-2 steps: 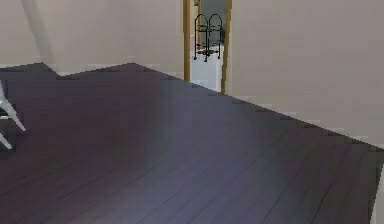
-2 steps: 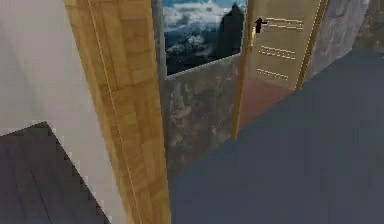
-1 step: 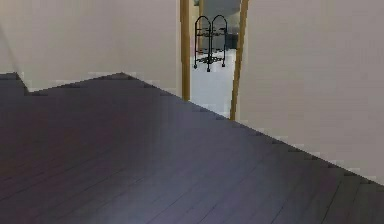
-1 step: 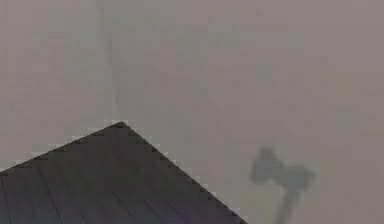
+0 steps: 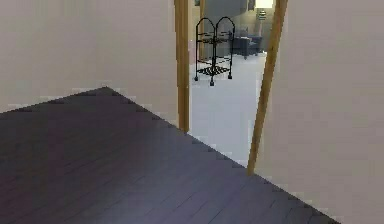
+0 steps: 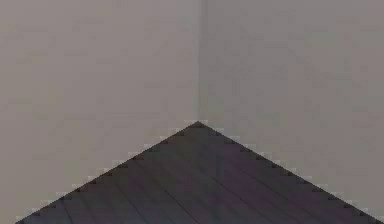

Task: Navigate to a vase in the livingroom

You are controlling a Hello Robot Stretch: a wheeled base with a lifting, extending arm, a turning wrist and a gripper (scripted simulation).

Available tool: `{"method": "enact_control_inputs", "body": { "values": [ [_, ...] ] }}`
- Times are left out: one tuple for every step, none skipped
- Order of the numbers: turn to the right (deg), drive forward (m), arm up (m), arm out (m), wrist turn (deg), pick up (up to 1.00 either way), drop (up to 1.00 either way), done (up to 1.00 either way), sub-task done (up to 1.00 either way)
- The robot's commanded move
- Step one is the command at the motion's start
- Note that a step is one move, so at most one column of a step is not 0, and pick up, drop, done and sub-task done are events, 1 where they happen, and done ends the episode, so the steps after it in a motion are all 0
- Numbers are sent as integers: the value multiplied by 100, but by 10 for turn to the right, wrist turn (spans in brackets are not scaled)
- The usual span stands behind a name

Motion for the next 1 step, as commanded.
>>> {"method": "enact_control_inputs", "body": {
  "values": [
    [0, 100, 0, 0, 0, 0, 0, 0, 0]
  ]
}}
